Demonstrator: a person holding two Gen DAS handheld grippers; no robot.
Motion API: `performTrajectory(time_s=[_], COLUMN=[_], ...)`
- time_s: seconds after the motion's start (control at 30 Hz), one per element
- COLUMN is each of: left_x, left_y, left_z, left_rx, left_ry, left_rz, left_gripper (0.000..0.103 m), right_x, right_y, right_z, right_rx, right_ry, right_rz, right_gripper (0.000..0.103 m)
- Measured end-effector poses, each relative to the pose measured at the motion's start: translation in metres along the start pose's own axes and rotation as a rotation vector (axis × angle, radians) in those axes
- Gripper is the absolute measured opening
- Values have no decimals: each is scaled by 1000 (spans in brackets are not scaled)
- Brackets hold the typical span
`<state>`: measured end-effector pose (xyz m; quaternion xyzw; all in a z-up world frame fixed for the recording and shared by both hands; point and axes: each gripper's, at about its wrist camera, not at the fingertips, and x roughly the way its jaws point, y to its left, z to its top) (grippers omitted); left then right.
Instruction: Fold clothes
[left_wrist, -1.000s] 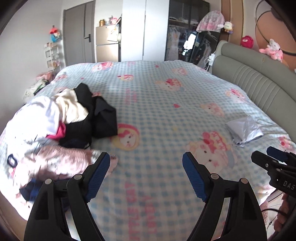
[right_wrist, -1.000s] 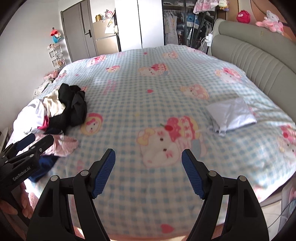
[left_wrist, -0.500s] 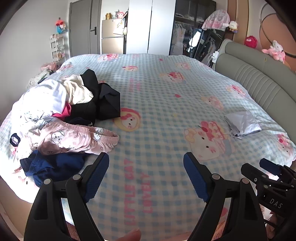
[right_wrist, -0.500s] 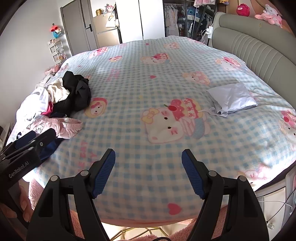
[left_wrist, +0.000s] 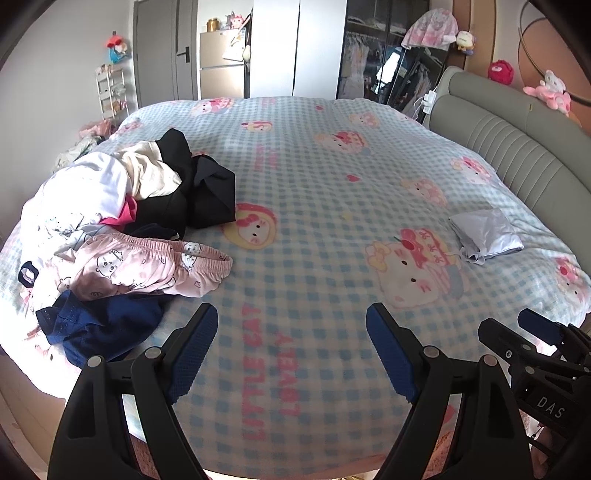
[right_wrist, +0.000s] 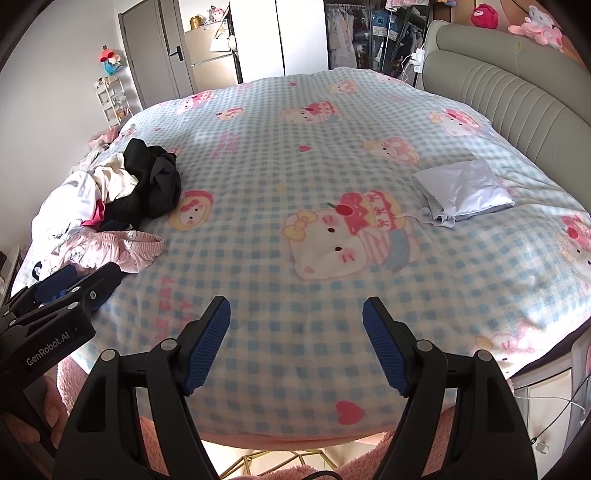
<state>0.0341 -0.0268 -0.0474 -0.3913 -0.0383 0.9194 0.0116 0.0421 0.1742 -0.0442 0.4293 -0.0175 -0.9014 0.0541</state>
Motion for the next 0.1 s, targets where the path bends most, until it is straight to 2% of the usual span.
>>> performTrajectory(time_s=[0.1], left_x=[2], left_y=[0], left_z=[0], left_rx=[5], left_ry=[5], left_rz=[2], left_gripper=[85], right_x=[1], right_y=[2], right_z=[-1], right_rx=[3], right_ry=[4], right_rz=[2], right_gripper=[76])
